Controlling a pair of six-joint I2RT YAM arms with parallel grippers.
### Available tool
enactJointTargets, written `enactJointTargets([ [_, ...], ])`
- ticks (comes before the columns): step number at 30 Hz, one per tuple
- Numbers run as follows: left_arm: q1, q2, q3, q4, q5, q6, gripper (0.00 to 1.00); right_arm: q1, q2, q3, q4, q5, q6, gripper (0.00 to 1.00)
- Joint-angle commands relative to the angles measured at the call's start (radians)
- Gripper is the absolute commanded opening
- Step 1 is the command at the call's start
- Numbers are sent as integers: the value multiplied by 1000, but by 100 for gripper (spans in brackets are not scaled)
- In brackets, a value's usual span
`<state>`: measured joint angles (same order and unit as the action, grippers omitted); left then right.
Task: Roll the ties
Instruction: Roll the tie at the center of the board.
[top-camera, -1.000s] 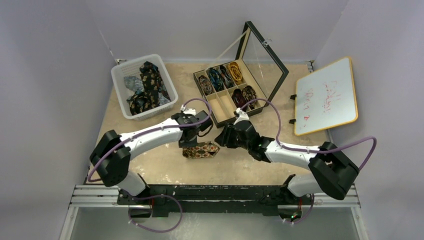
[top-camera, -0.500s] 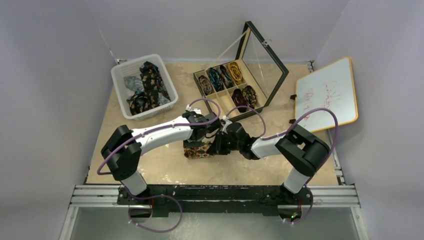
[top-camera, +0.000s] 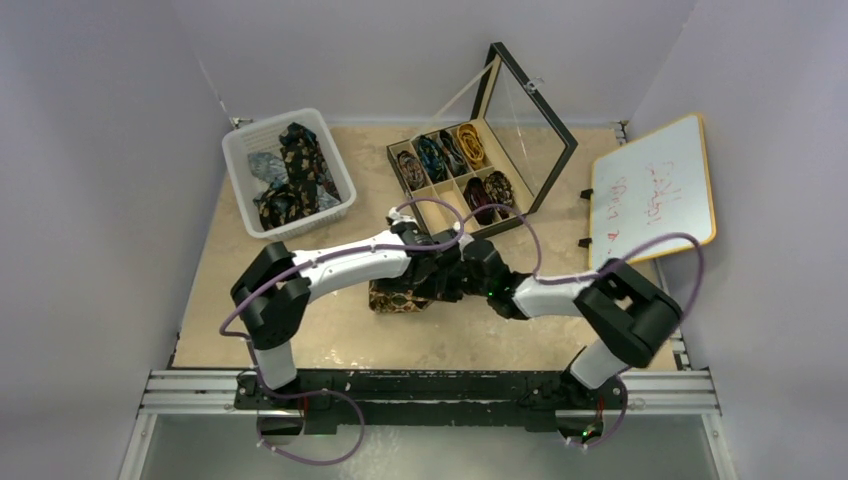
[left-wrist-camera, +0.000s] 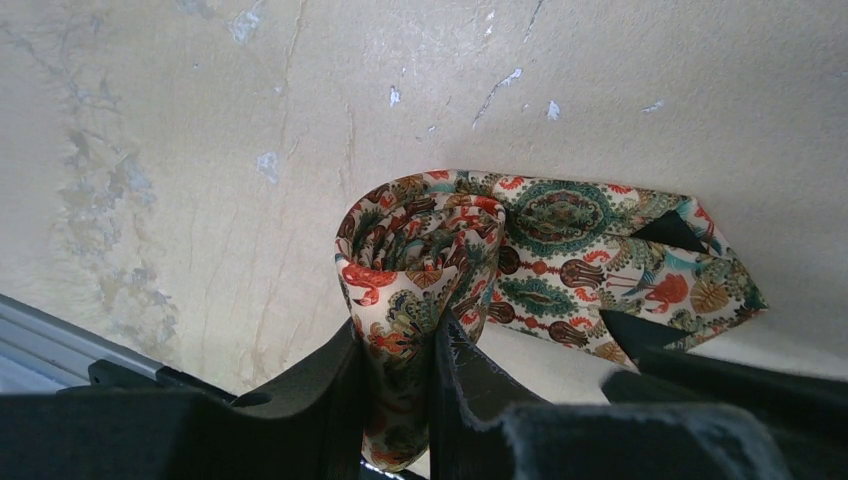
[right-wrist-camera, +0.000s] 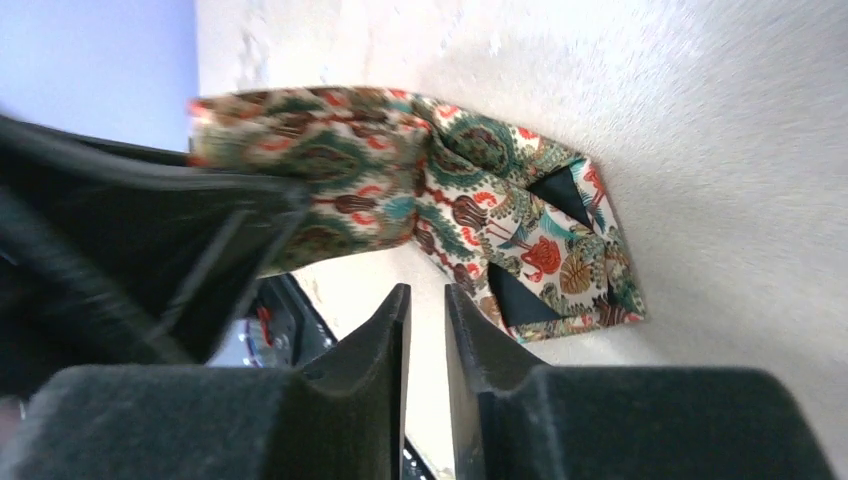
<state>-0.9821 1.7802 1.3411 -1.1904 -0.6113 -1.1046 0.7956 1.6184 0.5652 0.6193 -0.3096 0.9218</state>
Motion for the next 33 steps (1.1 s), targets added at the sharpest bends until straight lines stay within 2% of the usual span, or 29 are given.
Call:
enactJointTargets([
  [1,-17,30,52,-70,-80,-42,0,-48,-178,-66,-48,142,44,24],
  [3,-24,38,59,-65,-87,-43,0,-84,-240,-108,-84,184,56,26],
  [6,-31,50,71,-33,-81,-16,0,-144,-322,-175,-96,199,79,22],
  [11,-40,89,101,-46,-70,-27,0,-200,-487,-267,-67,220,107,29],
  [23,-66,169,182,-60,-76,8,1,-229,-497,-204,-164,208,25,29],
  [31,-87,253,274,-59,-83,54,15,-243,-553,-211,-239,269,32,29],
  [33,-91,268,305,-54,-61,71,21,-250,-593,-231,-250,293,49,33],
])
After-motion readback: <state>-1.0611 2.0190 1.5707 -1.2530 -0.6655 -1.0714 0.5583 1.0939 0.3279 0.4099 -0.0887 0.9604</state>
